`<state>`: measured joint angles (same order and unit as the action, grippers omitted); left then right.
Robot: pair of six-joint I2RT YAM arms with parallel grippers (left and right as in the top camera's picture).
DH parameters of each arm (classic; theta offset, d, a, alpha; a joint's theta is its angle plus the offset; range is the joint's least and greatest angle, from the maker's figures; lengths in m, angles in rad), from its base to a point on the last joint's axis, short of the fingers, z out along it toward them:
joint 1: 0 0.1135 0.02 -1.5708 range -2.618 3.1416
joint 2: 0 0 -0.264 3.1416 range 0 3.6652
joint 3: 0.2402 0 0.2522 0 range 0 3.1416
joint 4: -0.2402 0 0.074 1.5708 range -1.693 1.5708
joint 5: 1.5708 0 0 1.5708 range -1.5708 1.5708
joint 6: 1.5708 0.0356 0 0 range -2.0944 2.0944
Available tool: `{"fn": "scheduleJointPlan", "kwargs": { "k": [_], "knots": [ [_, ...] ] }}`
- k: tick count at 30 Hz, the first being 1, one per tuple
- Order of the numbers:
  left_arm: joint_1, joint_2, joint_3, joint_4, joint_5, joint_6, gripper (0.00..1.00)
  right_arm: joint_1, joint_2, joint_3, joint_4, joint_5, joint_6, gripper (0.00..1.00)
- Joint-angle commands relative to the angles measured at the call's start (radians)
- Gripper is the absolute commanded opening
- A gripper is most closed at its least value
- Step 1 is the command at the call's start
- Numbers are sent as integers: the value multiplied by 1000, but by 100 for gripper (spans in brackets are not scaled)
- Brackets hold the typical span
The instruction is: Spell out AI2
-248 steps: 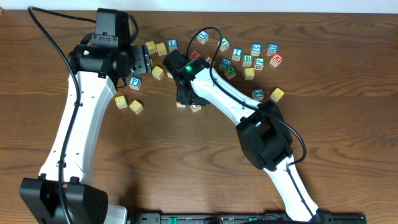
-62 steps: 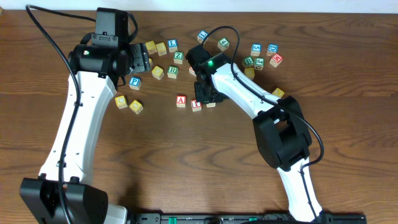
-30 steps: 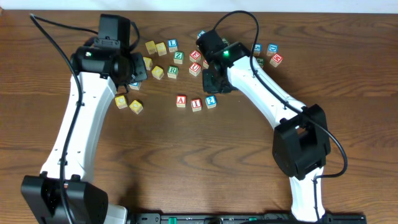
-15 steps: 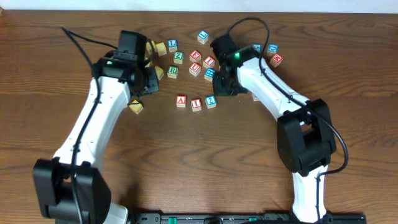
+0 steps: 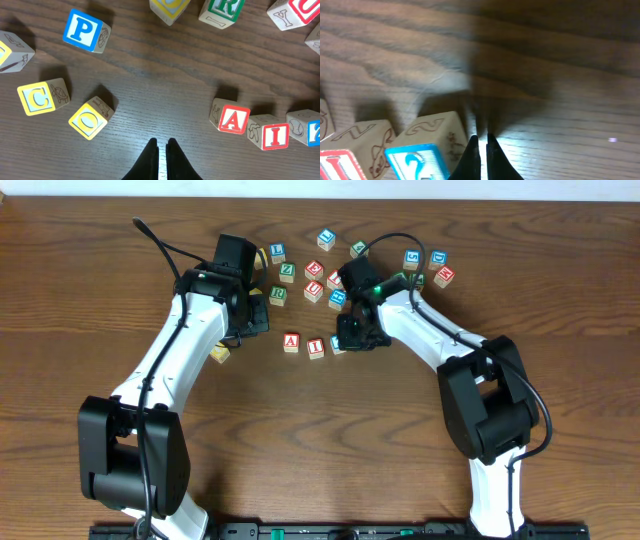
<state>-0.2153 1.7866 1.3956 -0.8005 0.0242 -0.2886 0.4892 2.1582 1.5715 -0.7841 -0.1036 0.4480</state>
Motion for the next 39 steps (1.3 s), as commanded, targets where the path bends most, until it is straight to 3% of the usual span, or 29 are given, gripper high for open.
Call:
{"fn": "scheduleJointPlan", "kwargs": {
  "k": [1, 23, 34, 39],
  "knots": [
    [0, 14, -7, 5, 2, -1, 7, 31, -7, -10, 8, -17, 12, 1],
    [0, 14, -13, -3, 2, -2, 7, 73, -19, 11, 43, -30, 26, 1],
    [-24, 14, -17, 97, -15, 29, 7, 47, -113, 13, 29, -30, 12, 1],
    [25, 14, -4, 126, -36, 29, 7, 70, -163, 13, 29, -31, 6, 2]
  ]
}}
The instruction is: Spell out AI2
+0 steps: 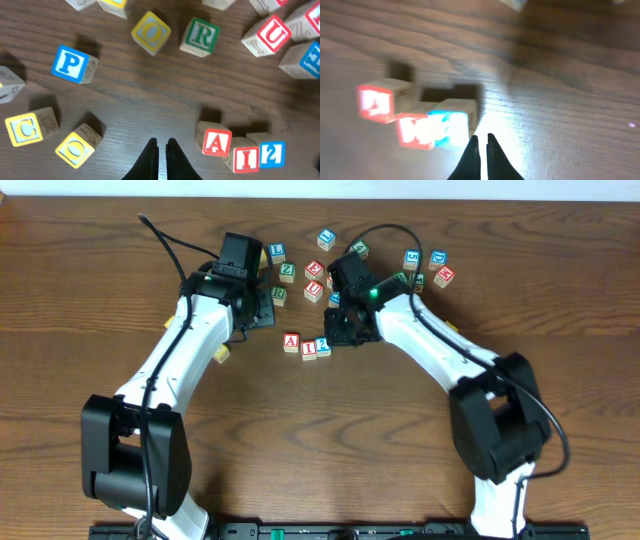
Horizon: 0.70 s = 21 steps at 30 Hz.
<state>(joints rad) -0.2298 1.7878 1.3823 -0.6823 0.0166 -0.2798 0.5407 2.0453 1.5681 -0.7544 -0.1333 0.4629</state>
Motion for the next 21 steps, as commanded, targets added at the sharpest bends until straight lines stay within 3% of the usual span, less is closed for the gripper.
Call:
{"fn": "scheduleJointPlan", "kwargs": {
  "k": [1, 9, 21],
  "knots": [
    [53, 13, 11, 10, -29, 20, 8, 27, -50, 16, -1, -2, -8, 2],
    [143, 13, 12, 6, -29, 44, 8, 141, -30, 6, -5, -1, -7, 1],
    [148, 13, 12, -11, -29, 58, 8, 227, 56, -8, -10, 64, 38, 1]
  ]
}}
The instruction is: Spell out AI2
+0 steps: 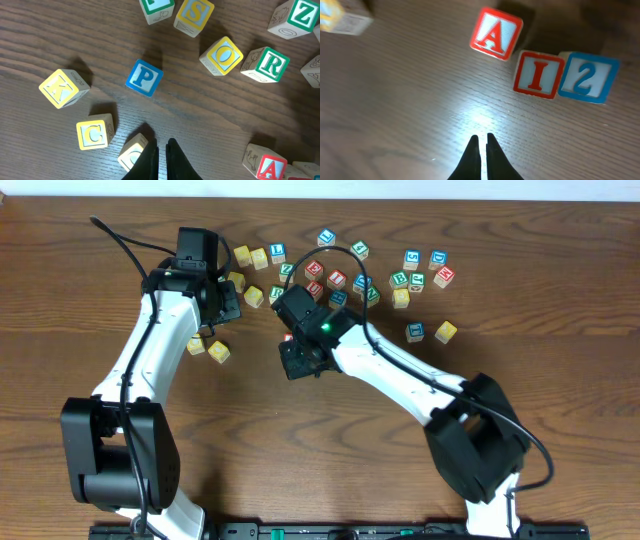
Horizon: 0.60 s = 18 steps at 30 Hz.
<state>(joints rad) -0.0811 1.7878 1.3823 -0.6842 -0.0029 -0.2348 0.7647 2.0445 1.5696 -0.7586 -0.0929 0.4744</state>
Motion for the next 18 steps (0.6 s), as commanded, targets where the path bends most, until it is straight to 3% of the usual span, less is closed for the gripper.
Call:
{"fn": "scheduleJointPlan", "kwargs": {
  "k": [1, 18],
  "knots": [
    [0, 13, 12, -11, -9, 13, 8, 3, 68, -10, -8, 23, 27, 1],
    [0, 13, 11, -14, -9, 12, 7, -5, 116, -10, 32, 129, 49, 1]
  ]
}}
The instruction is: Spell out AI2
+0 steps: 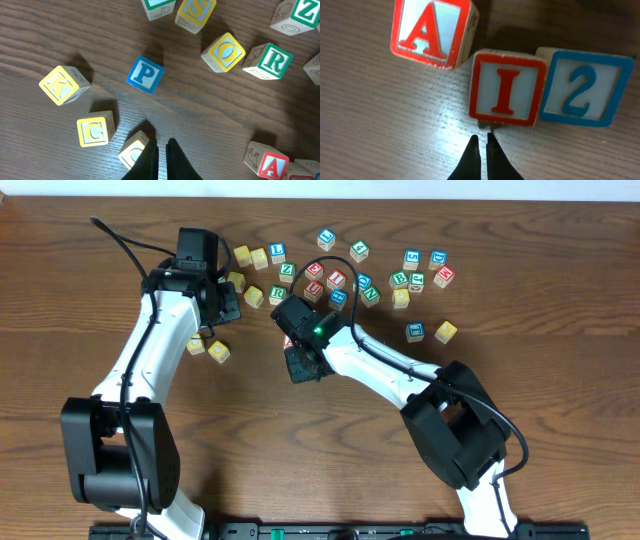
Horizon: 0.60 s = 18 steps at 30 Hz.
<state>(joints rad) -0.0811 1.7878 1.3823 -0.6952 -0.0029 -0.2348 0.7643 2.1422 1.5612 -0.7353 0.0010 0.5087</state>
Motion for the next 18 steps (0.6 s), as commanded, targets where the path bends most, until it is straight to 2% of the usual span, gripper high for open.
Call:
{"fn": "scheduleJointPlan", "kwargs": {
  "k": [1, 18],
  "knots": [
    [-1, 13, 11, -3, -9, 12, 8, -5, 19, -1, 14, 35, 14, 1],
    [-1, 13, 11, -3, -8, 12, 8, -5, 20, -1, 94, 99, 14, 1]
  ]
}}
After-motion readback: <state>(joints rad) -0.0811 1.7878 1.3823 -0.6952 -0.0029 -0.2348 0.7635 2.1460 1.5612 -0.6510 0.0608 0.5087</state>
